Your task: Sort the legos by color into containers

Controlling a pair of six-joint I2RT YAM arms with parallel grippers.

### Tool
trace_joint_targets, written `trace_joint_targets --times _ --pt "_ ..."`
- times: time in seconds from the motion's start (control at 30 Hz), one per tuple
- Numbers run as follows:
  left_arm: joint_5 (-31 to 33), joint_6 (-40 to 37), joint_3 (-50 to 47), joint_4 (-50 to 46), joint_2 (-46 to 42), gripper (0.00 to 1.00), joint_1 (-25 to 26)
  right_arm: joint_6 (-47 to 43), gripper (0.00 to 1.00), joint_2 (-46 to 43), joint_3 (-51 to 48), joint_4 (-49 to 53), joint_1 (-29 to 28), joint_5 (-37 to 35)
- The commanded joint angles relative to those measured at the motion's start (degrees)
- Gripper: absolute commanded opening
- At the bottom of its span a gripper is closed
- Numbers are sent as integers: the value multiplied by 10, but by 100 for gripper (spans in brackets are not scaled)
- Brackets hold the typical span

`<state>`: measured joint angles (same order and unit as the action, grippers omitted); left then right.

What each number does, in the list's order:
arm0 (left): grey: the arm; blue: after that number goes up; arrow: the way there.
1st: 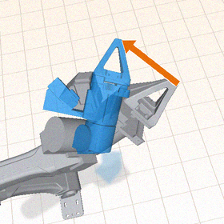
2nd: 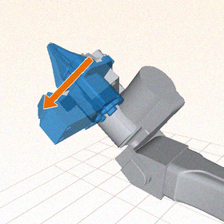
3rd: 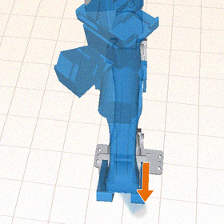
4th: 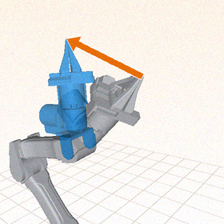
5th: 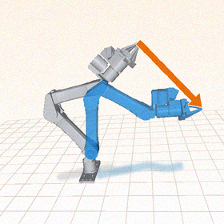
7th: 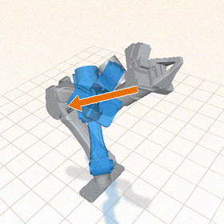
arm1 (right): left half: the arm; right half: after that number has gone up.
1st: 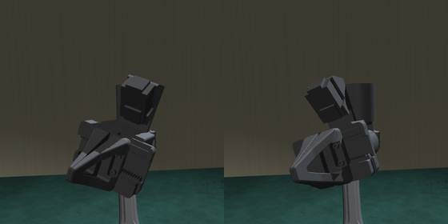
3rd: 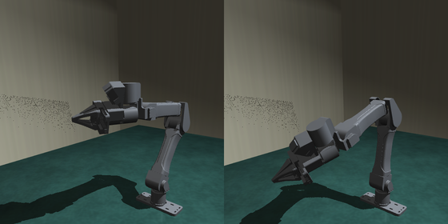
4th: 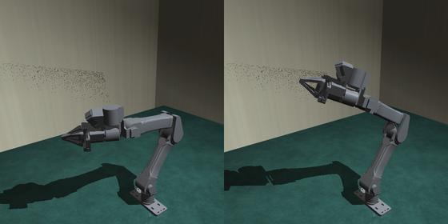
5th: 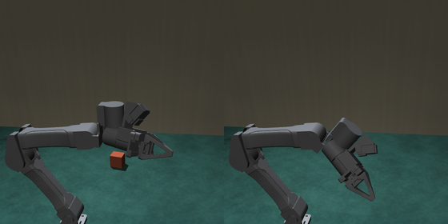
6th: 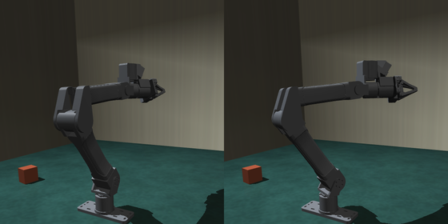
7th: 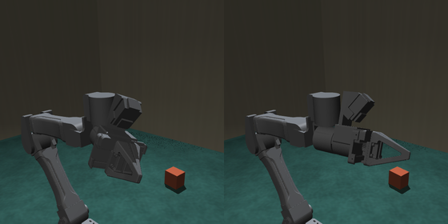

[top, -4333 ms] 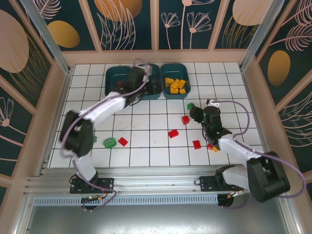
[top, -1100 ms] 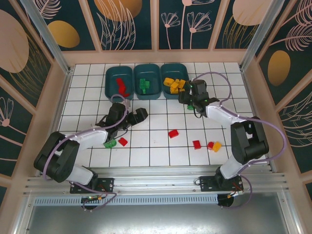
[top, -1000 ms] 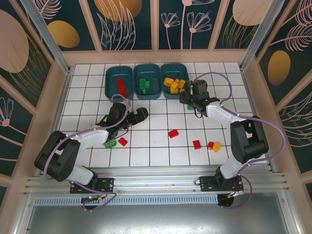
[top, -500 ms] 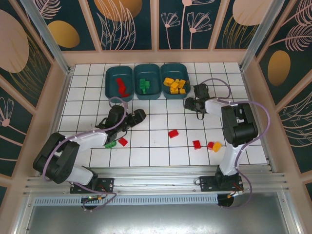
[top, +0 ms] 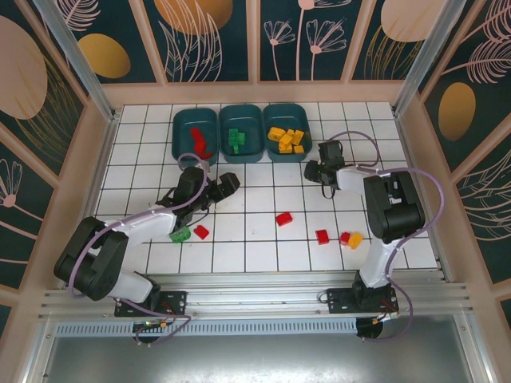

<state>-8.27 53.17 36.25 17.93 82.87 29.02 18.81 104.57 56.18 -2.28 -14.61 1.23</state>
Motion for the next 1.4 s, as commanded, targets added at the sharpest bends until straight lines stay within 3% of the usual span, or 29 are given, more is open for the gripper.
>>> trace_joint_targets --times 0.0,0.23,0.37,0.53,0.73,0.93,1.03,1.13,1.2,1.37 --pt "11 -15 15 -15 0 95 2 11 30 -52 -24 -33 -2 -1" --pt "14 -20 25 -21 3 95 2 16 28 -117 -49 -41 -9 3" --pt "51 -44 43 -57 -13 97 1 16 28 -135 -26 -42 -24 8" --pt "111 -71 54 -111 -62 99 -15 9 28 -75 56 -32 -47 9" --pt "140 -66 -5 -133 -165 98 -72 6 28 -24 135 -41 -108 23" --pt "151 -62 -31 -157 -184 99 -90 -2 29 110 280 -24 -164 39" --pt "152 -68 -30 -173 -185 98 -92 -4 34 168 362 6 -164 48" --pt "157 -81 -26 -191 -193 99 -93 -10 52 197 434 56 -179 49" --pt "163 -89 -22 -202 -200 99 -93 -19 58 189 442 65 -188 23" --pt "169 -94 -23 -199 -212 98 -93 -31 60 128 395 60 -198 14"
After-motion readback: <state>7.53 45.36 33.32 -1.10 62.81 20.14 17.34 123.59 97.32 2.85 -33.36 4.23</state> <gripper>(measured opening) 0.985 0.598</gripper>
